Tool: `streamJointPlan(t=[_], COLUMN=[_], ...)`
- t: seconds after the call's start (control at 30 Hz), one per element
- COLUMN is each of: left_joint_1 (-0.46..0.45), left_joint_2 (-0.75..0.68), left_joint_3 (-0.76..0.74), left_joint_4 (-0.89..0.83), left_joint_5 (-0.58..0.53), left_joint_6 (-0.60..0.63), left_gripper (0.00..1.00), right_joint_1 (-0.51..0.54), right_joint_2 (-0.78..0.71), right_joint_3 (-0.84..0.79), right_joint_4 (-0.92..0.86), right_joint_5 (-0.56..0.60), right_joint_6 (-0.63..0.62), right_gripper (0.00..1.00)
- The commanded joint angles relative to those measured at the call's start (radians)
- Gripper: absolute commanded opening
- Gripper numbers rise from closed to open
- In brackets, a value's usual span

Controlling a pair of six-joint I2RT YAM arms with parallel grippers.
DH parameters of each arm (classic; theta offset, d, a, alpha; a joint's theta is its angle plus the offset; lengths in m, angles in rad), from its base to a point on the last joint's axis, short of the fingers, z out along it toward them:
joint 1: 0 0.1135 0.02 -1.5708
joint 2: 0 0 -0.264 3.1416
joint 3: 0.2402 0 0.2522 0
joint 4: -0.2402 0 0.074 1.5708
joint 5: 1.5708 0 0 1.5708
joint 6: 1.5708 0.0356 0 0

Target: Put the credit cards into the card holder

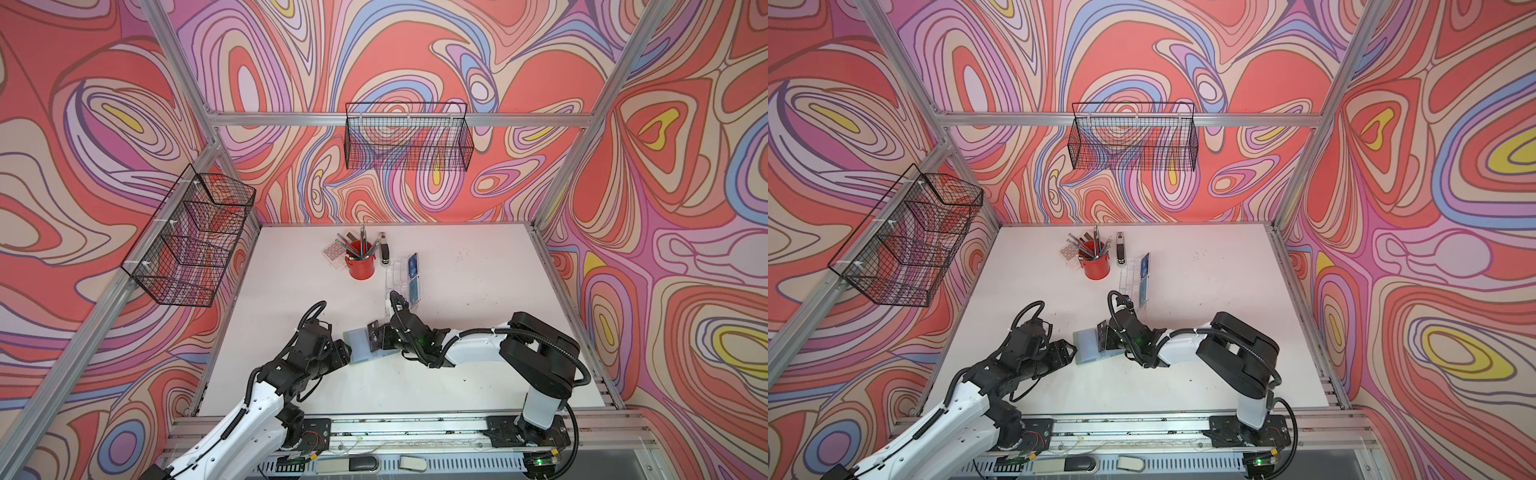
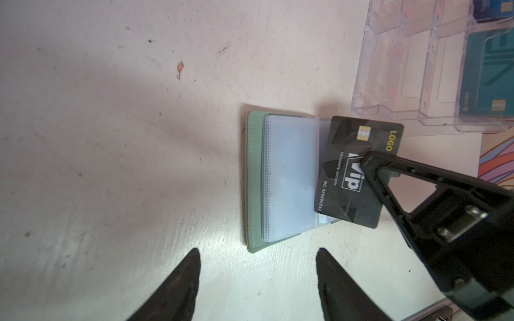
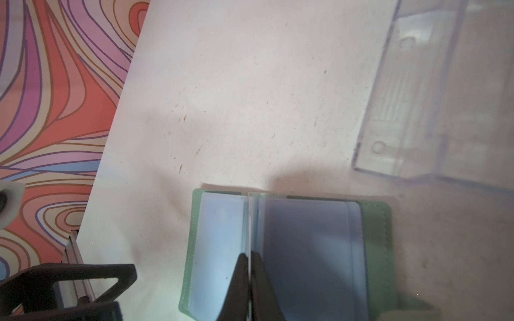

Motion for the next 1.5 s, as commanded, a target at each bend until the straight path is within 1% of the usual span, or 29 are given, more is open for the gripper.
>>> streamJointPlan(t=[0.0,0.27,0.6,0.9,0.93,0.97,1.07,1.3,1.47], left_joint_1=[0.0,0.001,0.0,0.001,0.0,0.001,0.0,0.0,0.001], left_joint_2=[0.006,0.057,0.149,0.166,0.171,0.179,0.212,0.275,0.325], left_joint_3=[-0.016,-0.021,-0.04,-0.05,-0.053,-0.055,-0.055,-0.044,-0.046], left_joint_4=[0.027,0.064,0.145,0.164,0.165,0.202,0.221,0.252,0.281], left_joint_5=[-0.007,-0.011,-0.011,-0.026,-0.024,-0.02,-0.008,0.004,0.016], left_joint_6=[-0.014,-0.009,-0.019,-0.021,-0.021,-0.021,-0.017,-0.017,-0.018], left_gripper=[0.68,0.68,0.64,0.63,0.61,0.59,0.54,0.43,0.37], right_joint_1=[-0.014,-0.018,-0.017,-0.017,-0.017,-0.015,-0.011,0.012,0.016], right_joint_2=[0.023,0.045,0.112,0.092,0.091,0.095,0.111,0.149,0.154], right_joint_3=[0.009,-0.013,-0.028,-0.071,-0.075,-0.079,-0.085,-0.053,-0.065], right_joint_4=[0.025,0.084,0.167,0.193,0.199,0.207,0.235,0.226,0.235], right_joint_5=[-0.006,-0.05,-0.117,-0.117,-0.119,-0.123,-0.132,-0.136,-0.123], right_joint_6=[0.02,0.053,0.15,0.19,0.195,0.2,0.212,0.215,0.221], right_gripper=[0.0,0.0,0.0,0.0,0.0,0.0,0.0,0.0,0.0])
